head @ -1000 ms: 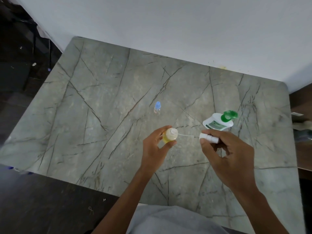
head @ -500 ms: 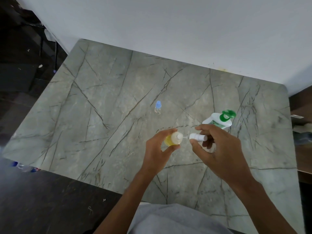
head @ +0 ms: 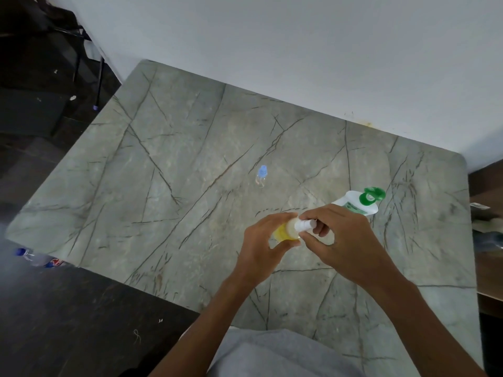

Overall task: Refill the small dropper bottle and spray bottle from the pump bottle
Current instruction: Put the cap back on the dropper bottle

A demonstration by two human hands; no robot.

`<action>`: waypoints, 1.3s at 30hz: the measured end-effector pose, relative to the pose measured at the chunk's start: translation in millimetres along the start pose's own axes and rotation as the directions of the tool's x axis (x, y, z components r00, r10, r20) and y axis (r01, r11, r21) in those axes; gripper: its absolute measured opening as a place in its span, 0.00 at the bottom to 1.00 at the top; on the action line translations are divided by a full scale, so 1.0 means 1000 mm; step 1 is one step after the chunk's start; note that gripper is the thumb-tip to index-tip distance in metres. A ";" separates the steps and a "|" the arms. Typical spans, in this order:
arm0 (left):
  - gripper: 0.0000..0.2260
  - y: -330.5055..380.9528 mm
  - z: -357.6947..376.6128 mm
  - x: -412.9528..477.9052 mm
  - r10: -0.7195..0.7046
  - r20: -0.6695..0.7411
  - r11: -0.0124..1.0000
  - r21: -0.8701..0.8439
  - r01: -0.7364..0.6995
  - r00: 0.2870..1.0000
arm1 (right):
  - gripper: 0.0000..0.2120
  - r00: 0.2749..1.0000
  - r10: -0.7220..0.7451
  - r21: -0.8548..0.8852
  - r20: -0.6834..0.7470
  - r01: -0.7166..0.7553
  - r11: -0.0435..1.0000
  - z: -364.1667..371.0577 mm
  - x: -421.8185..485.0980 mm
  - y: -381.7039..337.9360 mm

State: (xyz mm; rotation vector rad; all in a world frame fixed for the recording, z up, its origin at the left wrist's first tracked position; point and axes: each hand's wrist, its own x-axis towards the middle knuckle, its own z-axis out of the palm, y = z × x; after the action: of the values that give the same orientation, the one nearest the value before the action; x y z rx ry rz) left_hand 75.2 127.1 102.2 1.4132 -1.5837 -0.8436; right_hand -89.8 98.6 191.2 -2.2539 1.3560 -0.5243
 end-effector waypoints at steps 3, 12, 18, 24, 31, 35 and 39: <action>0.22 0.000 -0.002 -0.001 -0.002 -0.002 1.000 -0.002 0.002 1.000 | 0.11 1.000 0.005 -0.019 0.002 -0.005 1.000 -0.002 0.004 -0.001; 0.23 -0.001 -0.005 -0.001 -0.023 0.003 1.000 0.000 0.023 1.000 | 0.33 0.996 0.043 0.028 0.072 -0.045 0.999 -0.005 0.007 0.000; 0.22 0.001 -0.007 -0.001 -0.028 -0.002 0.999 -0.028 0.028 1.000 | 0.12 0.999 -0.027 0.001 0.021 0.027 1.000 -0.005 0.012 -0.001; 0.22 -0.001 -0.009 -0.002 -0.041 0.017 0.999 -0.020 0.042 0.999 | 0.24 0.997 0.041 -0.033 0.061 -0.039 0.999 -0.002 0.016 -0.002; 0.22 -0.002 -0.012 -0.001 -0.050 0.027 0.998 -0.033 0.051 0.998 | 0.14 0.996 -0.054 0.020 0.068 0.053 0.998 -0.006 0.017 -0.004; 0.22 -0.002 -0.013 -0.002 -0.049 0.038 0.998 -0.032 0.050 0.998 | 0.14 0.998 0.016 -0.003 0.065 -0.016 1.000 -0.001 0.019 -0.003; 0.22 -0.006 -0.013 -0.002 -0.050 0.047 0.998 -0.039 0.052 0.998 | 0.25 0.992 0.061 0.059 0.111 -0.067 0.996 0.003 0.018 -0.003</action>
State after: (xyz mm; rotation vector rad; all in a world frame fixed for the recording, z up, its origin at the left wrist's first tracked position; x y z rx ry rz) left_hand 89.7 129.1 102.5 1.4199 -1.5617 -0.9394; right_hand -78.4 84.6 191.7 -2.1484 1.3335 -0.4095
